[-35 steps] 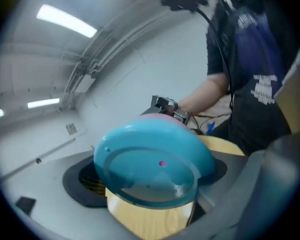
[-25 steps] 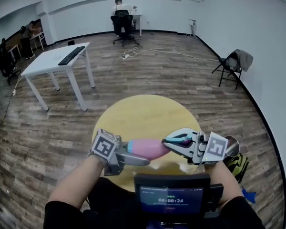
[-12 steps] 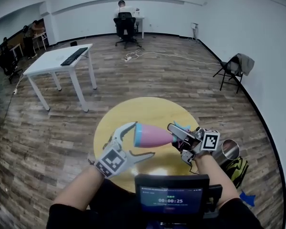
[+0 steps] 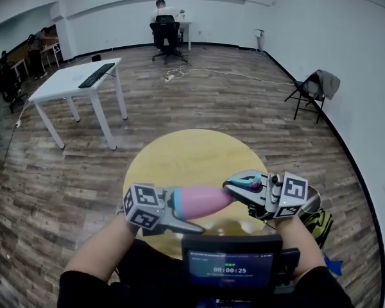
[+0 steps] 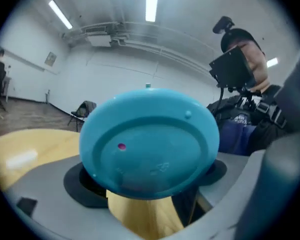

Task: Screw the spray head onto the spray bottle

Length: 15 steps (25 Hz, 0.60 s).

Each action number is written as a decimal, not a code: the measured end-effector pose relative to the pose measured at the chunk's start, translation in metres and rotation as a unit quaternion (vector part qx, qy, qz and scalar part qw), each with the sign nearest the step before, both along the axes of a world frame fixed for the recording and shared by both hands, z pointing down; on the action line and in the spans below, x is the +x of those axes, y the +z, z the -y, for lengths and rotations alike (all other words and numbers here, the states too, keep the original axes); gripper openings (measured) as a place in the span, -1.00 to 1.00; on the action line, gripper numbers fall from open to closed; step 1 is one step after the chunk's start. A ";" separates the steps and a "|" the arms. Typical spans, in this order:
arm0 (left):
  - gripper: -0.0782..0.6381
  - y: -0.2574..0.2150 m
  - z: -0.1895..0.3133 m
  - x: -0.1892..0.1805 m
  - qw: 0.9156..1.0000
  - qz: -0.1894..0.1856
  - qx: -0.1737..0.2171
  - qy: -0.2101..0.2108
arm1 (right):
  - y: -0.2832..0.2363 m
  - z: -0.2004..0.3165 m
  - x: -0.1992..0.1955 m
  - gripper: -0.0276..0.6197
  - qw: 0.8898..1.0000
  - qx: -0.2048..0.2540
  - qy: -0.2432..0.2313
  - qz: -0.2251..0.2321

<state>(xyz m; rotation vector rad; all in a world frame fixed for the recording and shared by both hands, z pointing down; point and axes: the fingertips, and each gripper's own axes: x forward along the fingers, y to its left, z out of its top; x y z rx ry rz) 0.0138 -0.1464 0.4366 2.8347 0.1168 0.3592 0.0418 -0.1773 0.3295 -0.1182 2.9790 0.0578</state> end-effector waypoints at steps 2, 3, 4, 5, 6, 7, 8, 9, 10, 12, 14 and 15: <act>0.67 -0.014 -0.002 -0.001 0.995 -0.051 -0.080 0.013 | -0.006 -0.012 -0.002 -0.87 0.998 0.067 0.003 -0.005; 0.67 -0.028 0.001 -0.002 0.988 -0.094 -0.126 0.007 | -0.010 -0.014 0.000 -0.87 0.996 0.092 0.008 0.000; 0.67 -0.044 0.008 -0.003 0.975 -0.144 -0.168 -0.010 | -0.014 -0.014 0.003 -0.87 0.994 0.109 0.017 0.010; 0.67 -0.060 0.017 -0.004 0.961 -0.194 -0.196 -0.036 | -0.018 -0.013 0.006 -0.87 0.993 0.116 0.028 0.025; 0.67 -0.073 0.025 -0.006 0.947 -0.235 -0.209 -0.065 | -0.022 -0.009 0.009 -0.87 0.992 0.109 0.038 0.043; 0.67 -0.082 0.032 -0.009 0.938 -0.262 -0.209 -0.093 | -0.024 -0.003 0.012 -0.87 0.993 0.087 0.046 0.059; 0.68 -0.085 0.038 -0.011 0.936 -0.269 -0.196 -0.117 | -0.023 0.007 0.013 -0.87 0.995 0.048 0.051 0.071; 0.69 -0.083 0.044 -0.013 0.942 -0.257 -0.165 -0.140 | -0.018 0.018 0.014 -0.87 0.996 -0.003 0.053 0.077; 0.69 -0.078 0.049 -0.016 0.953 -0.228 -0.111 -0.165 | -0.012 0.030 0.015 -0.87 0.994 -0.060 0.050 0.077; 0.69 -0.064 0.055 -0.022 0.967 -0.139 0.044 -0.210 | 0.007 0.046 0.015 -0.87 0.985 -0.154 0.042 0.060; 0.73 -0.052 0.053 -0.021 0.958 -0.056 0.182 -0.215 | 0.024 0.052 0.015 -0.87 0.975 -0.215 0.031 0.047; 0.73 -0.046 0.049 -0.016 0.952 -0.023 0.230 -0.200 | 0.030 0.053 0.014 -0.87 0.969 -0.241 0.021 0.048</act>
